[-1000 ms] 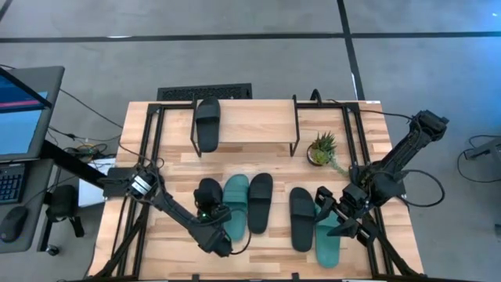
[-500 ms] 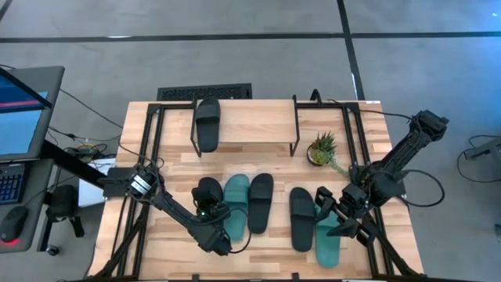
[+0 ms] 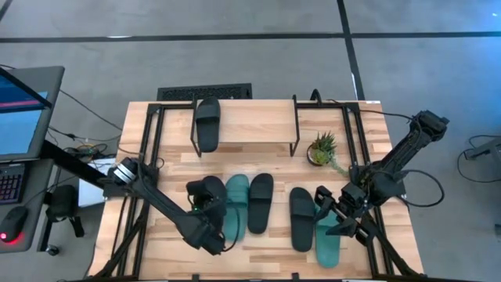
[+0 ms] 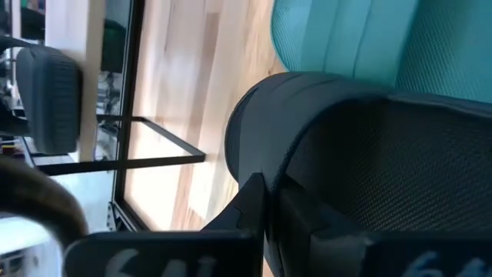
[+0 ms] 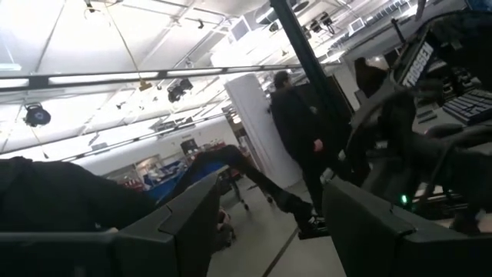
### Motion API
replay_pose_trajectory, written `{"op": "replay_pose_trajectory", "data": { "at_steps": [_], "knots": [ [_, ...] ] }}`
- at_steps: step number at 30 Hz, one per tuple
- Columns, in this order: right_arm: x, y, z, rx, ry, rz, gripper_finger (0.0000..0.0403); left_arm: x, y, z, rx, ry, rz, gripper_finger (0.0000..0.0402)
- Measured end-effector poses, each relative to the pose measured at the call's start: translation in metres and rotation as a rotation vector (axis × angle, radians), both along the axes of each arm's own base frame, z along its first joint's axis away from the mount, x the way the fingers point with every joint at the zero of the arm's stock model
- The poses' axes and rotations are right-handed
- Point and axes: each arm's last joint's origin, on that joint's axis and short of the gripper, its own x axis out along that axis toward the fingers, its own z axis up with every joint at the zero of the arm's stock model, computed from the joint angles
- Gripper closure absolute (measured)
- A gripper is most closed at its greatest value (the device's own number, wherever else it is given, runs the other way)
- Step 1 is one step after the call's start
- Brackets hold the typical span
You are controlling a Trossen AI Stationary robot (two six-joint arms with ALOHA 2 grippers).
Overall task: Pick and place slides into the shelf
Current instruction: Put the black slipper on the shelf
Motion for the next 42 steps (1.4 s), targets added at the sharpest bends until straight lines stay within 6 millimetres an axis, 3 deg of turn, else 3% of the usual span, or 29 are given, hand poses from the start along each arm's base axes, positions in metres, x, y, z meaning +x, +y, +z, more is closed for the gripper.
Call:
{"op": "replay_pose_trajectory", "data": {
  "at_steps": [11, 19, 27, 34, 42],
  "knots": [
    [0.000, -0.001, 0.000, 0.009, 0.009, -0.030, 0.0188, -0.007, 0.007, 0.030, -0.002, -0.006, -0.116, 0.0401],
    [0.004, -0.005, 0.000, 0.026, 0.019, -0.061, 0.0188, 0.005, 0.007, 0.054, 0.055, -0.024, -0.236, 0.0401],
    [0.010, -0.012, 0.000, 0.042, 0.027, -0.097, 0.0188, 0.022, 0.015, 0.094, 0.171, -0.131, -0.309, 0.0401],
    [0.012, -0.014, 0.000, 0.043, 0.026, -0.111, 0.0188, 0.037, 0.040, 0.125, 0.292, -0.133, -0.328, 0.0401],
    [0.012, -0.014, 0.000, 0.045, 0.024, -0.112, 0.0188, 0.055, 0.088, 0.141, 0.350, -0.053, -0.262, 0.0401]
  ]
}}
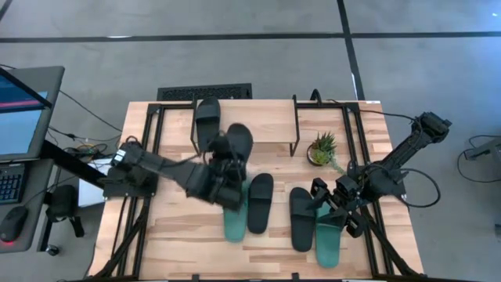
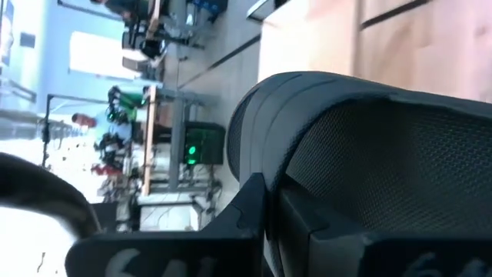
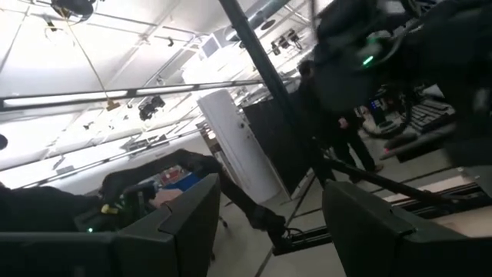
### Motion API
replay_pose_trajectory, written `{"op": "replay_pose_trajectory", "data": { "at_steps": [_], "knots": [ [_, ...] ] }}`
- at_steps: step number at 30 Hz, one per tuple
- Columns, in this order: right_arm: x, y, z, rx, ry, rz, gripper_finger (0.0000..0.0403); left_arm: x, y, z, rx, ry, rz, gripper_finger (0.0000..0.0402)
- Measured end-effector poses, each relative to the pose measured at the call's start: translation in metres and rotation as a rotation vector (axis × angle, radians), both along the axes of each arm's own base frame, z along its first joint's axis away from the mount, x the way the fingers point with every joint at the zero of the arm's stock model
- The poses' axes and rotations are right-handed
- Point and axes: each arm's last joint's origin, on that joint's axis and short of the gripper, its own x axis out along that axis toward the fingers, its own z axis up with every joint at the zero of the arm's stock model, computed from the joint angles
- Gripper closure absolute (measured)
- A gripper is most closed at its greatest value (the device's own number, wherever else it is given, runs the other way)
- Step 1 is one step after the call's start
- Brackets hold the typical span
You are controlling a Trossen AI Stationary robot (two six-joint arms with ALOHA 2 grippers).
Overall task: Pick and place slides into the shelf
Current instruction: Put the black slipper on the shelf
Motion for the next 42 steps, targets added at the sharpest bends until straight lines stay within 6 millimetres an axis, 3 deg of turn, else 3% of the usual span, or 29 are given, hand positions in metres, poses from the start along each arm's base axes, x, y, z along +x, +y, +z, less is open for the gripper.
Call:
{"op": "replay_pose_trajectory", "data": {
  "at_steps": [12, 22, 33, 42],
  "knots": [
    [0.000, -0.001, 0.000, 0.032, 0.012, -0.016, 0.0188, 0.039, 0.081, 0.006, -0.014, 0.021, 0.055, 0.0401],
    [0.001, -0.002, 0.001, 0.052, 0.019, -0.068, 0.0188, 0.044, 0.134, -0.002, -0.043, 0.063, 0.139, 0.0401],
    [0.001, -0.003, 0.001, 0.059, 0.025, -0.095, 0.0188, 0.042, 0.164, -0.025, -0.099, 0.117, 0.194, 0.0401],
    [0.001, -0.004, 0.001, 0.064, 0.029, -0.113, 0.0188, 0.043, 0.171, -0.054, -0.114, 0.190, 0.176, 0.0401]
  ]
}}
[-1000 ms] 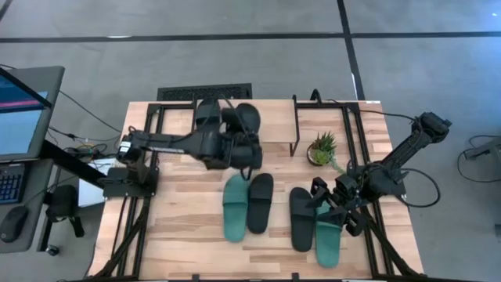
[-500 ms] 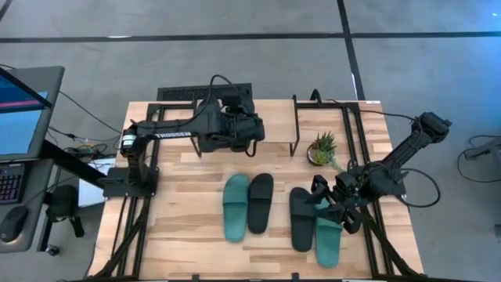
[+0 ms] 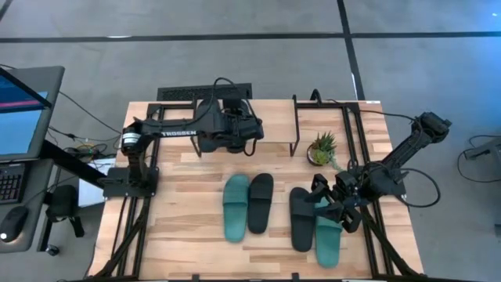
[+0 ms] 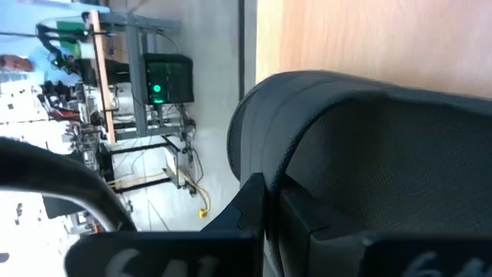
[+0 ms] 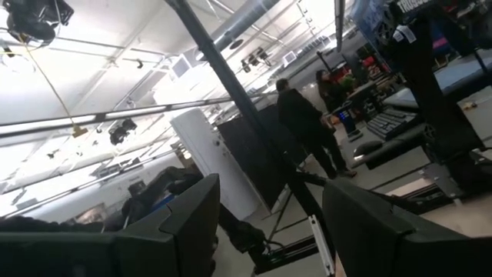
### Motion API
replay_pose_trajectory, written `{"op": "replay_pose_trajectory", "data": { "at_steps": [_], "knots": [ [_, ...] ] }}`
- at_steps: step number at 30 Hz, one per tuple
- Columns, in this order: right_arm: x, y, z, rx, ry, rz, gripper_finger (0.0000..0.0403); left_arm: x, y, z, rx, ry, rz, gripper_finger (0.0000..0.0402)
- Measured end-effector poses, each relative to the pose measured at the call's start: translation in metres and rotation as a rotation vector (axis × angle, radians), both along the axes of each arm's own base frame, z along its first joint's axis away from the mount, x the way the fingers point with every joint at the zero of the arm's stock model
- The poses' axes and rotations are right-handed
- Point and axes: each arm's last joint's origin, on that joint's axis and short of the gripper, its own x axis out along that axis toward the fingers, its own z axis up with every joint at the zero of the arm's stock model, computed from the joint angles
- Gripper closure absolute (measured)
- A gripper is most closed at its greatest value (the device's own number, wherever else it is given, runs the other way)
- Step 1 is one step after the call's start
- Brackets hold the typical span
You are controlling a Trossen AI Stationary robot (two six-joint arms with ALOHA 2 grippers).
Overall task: Pick and place slides into the shelf
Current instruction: Put the black slipper on the shelf
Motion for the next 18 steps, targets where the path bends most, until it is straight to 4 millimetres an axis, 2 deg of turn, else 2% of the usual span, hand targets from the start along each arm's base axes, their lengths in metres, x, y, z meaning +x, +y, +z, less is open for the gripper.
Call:
{"op": "replay_pose_trajectory", "data": {
  "at_steps": [6, 18],
  "knots": [
    [0.000, 0.000, 0.000, 0.000, 0.000, 0.000, 0.0188, 0.003, 0.001, -0.013, 0.011, 0.039, -0.036, 0.0401],
    [0.000, 0.000, 0.000, 0.000, 0.000, 0.000, 0.0188, -0.003, 0.013, -0.015, -0.017, 0.072, -0.014, 0.0401]
  ]
}}
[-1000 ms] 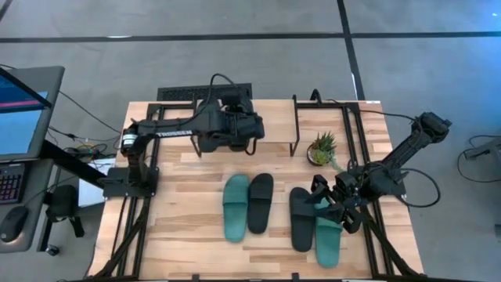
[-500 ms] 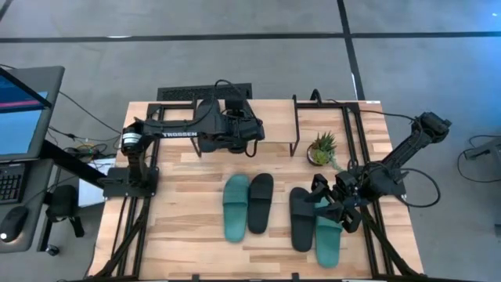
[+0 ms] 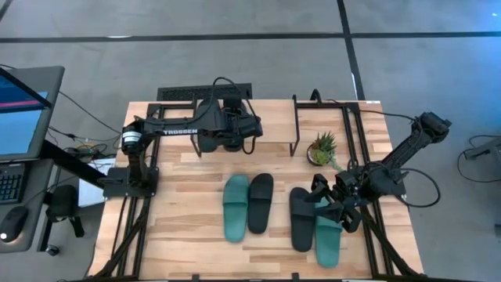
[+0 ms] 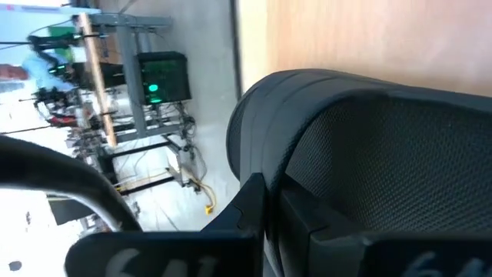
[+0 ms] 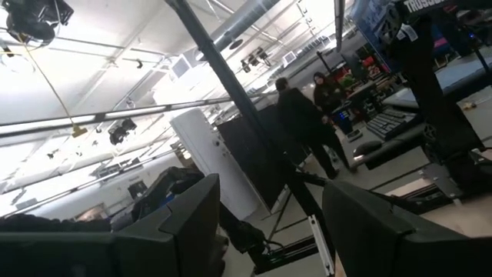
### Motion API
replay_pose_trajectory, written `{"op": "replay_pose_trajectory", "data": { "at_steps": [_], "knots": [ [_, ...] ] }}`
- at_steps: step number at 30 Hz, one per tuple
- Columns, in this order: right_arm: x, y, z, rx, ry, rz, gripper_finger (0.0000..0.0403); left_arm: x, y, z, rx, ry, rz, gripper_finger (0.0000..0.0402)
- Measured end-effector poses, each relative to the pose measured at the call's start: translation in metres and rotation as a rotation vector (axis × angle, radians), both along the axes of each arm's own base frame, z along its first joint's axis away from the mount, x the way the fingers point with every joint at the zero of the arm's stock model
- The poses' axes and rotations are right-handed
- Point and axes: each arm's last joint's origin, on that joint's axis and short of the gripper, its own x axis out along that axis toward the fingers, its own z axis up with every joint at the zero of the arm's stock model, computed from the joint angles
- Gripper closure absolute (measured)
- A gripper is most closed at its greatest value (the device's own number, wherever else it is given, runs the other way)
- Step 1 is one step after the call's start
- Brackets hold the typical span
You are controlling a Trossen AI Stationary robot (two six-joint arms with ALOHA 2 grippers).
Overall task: Pick and place slides into the shelf
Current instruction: Put the black slipper on the shelf
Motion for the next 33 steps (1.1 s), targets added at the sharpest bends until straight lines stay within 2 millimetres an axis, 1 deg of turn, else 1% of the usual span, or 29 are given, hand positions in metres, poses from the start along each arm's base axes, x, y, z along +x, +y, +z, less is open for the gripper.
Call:
{"op": "replay_pose_trajectory", "data": {
  "at_steps": [11, 21, 29, 33],
  "knots": [
    [0.0001, 0.0001, -0.0004, -0.003, 0.003, 0.000, 0.0188, -0.0039, 0.0010, -0.0017, -0.027, 0.036, 0.003, 0.0401],
    [0.0001, 0.0001, -0.0004, -0.003, 0.003, 0.000, 0.0188, -0.0083, 0.0048, -0.0025, -0.063, 0.018, 0.047, 0.0400],
    [0.0001, 0.0001, -0.0003, -0.003, 0.003, 0.000, 0.0188, -0.0082, 0.0044, -0.0030, -0.084, 0.000, 0.053, 0.0372],
    [0.0001, 0.0001, -0.0003, -0.003, 0.003, 0.000, 0.0188, -0.0080, 0.0042, -0.0029, -0.083, -0.001, 0.052, 0.0364]
  ]
}}
